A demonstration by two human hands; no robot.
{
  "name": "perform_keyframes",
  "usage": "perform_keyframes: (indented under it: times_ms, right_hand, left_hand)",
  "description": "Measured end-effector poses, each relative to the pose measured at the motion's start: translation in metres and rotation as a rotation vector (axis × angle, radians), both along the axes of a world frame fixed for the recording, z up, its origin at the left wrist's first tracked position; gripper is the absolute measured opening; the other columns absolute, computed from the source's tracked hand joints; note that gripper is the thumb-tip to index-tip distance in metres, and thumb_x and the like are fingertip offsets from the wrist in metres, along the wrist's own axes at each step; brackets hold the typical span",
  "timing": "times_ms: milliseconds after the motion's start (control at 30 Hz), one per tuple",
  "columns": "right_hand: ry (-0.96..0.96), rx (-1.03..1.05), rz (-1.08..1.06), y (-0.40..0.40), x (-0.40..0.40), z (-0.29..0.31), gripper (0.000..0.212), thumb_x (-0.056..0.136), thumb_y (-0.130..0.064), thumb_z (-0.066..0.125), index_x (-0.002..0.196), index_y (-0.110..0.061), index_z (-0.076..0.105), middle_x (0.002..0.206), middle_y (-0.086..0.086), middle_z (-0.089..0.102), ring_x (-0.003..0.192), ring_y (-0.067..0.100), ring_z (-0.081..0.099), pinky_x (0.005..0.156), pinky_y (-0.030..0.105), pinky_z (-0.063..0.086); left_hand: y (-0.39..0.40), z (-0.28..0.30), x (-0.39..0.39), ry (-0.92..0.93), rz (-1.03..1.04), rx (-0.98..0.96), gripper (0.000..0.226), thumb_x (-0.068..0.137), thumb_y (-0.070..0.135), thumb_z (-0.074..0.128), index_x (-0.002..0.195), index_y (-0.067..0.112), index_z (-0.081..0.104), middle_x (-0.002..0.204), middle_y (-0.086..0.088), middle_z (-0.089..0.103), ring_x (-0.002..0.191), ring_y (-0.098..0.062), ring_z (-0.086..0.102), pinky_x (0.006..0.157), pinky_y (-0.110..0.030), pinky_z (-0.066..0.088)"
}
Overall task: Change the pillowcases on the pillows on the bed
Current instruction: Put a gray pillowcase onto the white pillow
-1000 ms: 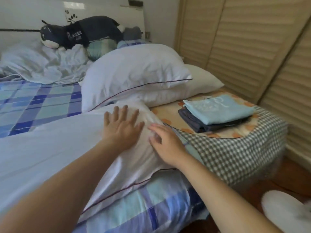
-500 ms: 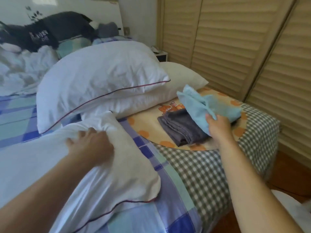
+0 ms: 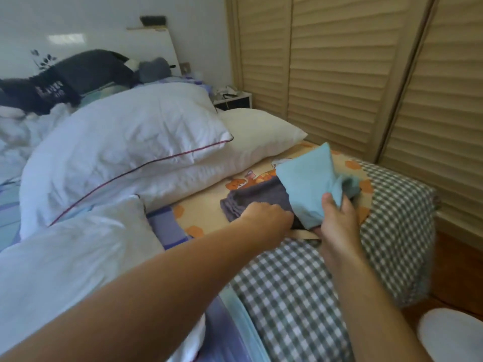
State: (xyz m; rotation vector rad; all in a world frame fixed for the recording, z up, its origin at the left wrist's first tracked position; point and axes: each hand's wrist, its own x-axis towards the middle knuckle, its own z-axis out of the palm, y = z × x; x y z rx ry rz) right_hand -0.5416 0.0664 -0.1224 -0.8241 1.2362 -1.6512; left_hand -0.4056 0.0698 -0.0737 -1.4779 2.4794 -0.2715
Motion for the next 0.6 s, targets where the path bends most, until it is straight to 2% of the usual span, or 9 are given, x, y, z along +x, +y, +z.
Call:
perform_keyframes:
  times_ms: [67,100,133,200,300,367,500,533,600]
  right_hand:
    - [-0.145,-0.007,-0.021,-0.007,0.0,0.002,0.02,0.102,-0.028,0.05,0.111,-0.041,0.063,0.117,-0.005,0.071,0.107,0.019,0.069,0.097,0.051,0.054]
    - [-0.202,-0.022,-0.025,-0.009,0.001,0.005,0.021,0.103,-0.026,0.05,0.111,-0.042,0.062,0.116,-0.005,0.071,0.106,0.019,0.069,0.097,0.052,0.054]
    - [-0.236,-0.046,-0.031,-0.009,0.005,0.01,0.021,0.104,-0.025,0.049,0.113,-0.04,0.06,0.116,-0.006,0.07,0.106,0.019,0.069,0.097,0.053,0.054]
    - [-0.249,-0.091,-0.027,-0.008,0.014,0.023,0.023,0.106,-0.026,0.047,0.123,-0.037,0.057,0.117,-0.008,0.068,0.105,0.015,0.069,0.092,0.05,0.057]
    - [-0.207,-0.189,-0.03,-0.006,0.026,0.04,0.029,0.106,-0.03,0.046,0.133,-0.035,0.054,0.122,-0.011,0.064,0.109,0.01,0.066,0.088,0.044,0.059]
    - [-0.162,-0.225,-0.072,-0.005,0.03,0.046,0.023,0.105,-0.033,0.048,0.121,-0.045,0.058,0.121,-0.014,0.066,0.111,0.009,0.066,0.093,0.047,0.056]
    - [-0.157,-0.152,-0.148,-0.012,0.027,0.05,0.029,0.106,-0.03,0.046,0.108,-0.056,0.057,0.11,-0.023,0.065,0.106,0.007,0.066,0.095,0.045,0.056]
    - [-0.118,-0.128,-0.154,-0.014,0.027,0.054,0.026,0.105,-0.031,0.046,0.114,-0.052,0.059,0.112,-0.019,0.066,0.106,0.008,0.066,0.097,0.045,0.055]
    - [0.06,-0.093,-0.162,-0.031,0.027,0.07,0.03,0.104,-0.032,0.046,0.132,-0.033,0.058,0.121,-0.005,0.066,0.109,0.017,0.065,0.099,0.046,0.053]
  left_hand:
    - [-0.009,0.011,0.009,-0.043,0.031,0.147,0.03,0.102,0.02,0.05,0.132,0.02,0.057,0.122,-0.005,0.064,0.108,-0.029,0.062,0.077,-0.035,0.04]
    - [-0.012,0.018,0.013,-0.079,0.048,0.147,0.032,0.102,0.021,0.05,0.134,0.022,0.057,0.125,-0.005,0.064,0.111,-0.03,0.061,0.078,-0.035,0.04]
    - [-0.015,0.026,0.018,-0.117,0.055,0.071,0.032,0.101,0.019,0.052,0.132,0.022,0.058,0.123,-0.006,0.064,0.11,-0.032,0.062,0.075,-0.036,0.04]
    - [-0.014,0.047,0.031,-0.107,0.045,-0.227,0.027,0.096,0.01,0.055,0.121,0.018,0.059,0.114,-0.006,0.065,0.101,-0.032,0.065,0.065,-0.037,0.038]
    - [-0.007,0.087,0.061,-0.05,0.102,-0.596,0.021,0.097,0.014,0.052,0.118,0.017,0.055,0.112,-0.005,0.061,0.096,-0.032,0.066,0.067,-0.038,0.033]
    - [-0.001,0.11,0.092,0.153,0.259,-0.681,0.026,0.097,0.014,0.052,0.123,0.016,0.055,0.114,-0.01,0.059,0.098,-0.037,0.065,0.07,-0.041,0.037]
    - [0.015,0.147,0.16,1.052,0.668,-0.703,0.038,0.086,0.005,0.037,0.116,0.014,0.059,0.113,-0.016,0.062,0.104,-0.038,0.061,0.089,-0.048,0.055]
    - [0.019,0.153,0.174,1.174,0.709,-0.728,0.037,0.081,0.009,0.034,0.109,0.016,0.057,0.11,-0.016,0.062,0.102,-0.039,0.062,0.086,-0.051,0.057]
    - [0.025,0.153,0.2,1.168,0.716,-0.707,0.03,0.075,0.016,0.032,0.098,0.018,0.052,0.104,-0.018,0.061,0.098,-0.042,0.063,0.083,-0.055,0.058]
